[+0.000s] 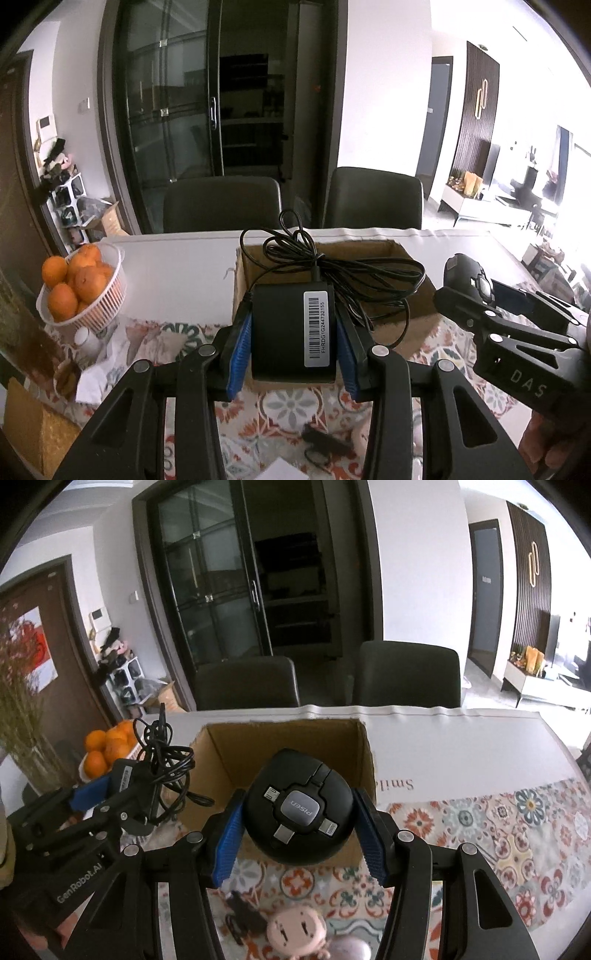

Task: Organize rigid objects
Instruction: 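Carry the black adapter and black puck over the cardboard box with both tools, then open both tools to drop the adapter and puck into the box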

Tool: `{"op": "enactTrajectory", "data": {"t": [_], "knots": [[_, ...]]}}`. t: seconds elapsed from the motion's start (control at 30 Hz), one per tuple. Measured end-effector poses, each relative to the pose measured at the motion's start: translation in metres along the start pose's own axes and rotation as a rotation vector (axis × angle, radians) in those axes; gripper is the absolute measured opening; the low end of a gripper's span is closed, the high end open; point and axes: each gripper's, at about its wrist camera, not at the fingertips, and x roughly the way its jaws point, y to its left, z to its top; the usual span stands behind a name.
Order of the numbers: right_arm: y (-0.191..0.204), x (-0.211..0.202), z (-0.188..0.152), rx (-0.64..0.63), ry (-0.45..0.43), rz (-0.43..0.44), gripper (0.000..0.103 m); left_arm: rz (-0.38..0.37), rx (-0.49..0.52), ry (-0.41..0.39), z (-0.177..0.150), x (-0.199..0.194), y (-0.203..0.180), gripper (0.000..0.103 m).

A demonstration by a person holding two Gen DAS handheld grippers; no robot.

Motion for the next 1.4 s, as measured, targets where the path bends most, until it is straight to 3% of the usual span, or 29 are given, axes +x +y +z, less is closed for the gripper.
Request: {"op": "enactTrajectory", "data": {"t": [0.17, 0.53, 0.87, 0.9, 1.0, 1.23, 1.4], "knots": [[-0.007, 0.023, 0.022, 0.010, 0.028, 0.011, 0.057, -0.013, -0.023, 0.024, 0.018, 0.020, 0.004, 0.041], [-0.022, 0.083, 0.050, 0.039, 0.152, 0.032, 0.057, -0.028, -0.012, 0.173, 0.049, 0.080, 0.008, 0.041], [-0.033, 0.127, 0.051, 0.051, 0.284, 0.039, 0.057, -0.044, -0.036, 0.333, 0.047, 0.128, 0.004, 0.041], [-0.033, 0.129, 0.050, 0.053, 0.291, 0.038, 0.057, -0.045, -0.041, 0.328, 0.046, 0.128, 0.004, 0.041], [-0.036, 0.134, 0.049, 0.069, 0.307, 0.042, 0.058, -0.021, -0.029, 0.308, 0.047, 0.124, 0.004, 0.057], [-0.035, 0.114, 0.049, 0.065, 0.246, -0.008, 0.060, 0.055, 0.001, 0.248, 0.046, 0.101, 0.003, 0.064], [-0.028, 0.086, 0.046, 0.047, 0.188, -0.050, 0.060, 0.066, -0.007, 0.229, 0.044, 0.082, 0.007, 0.064]]}}
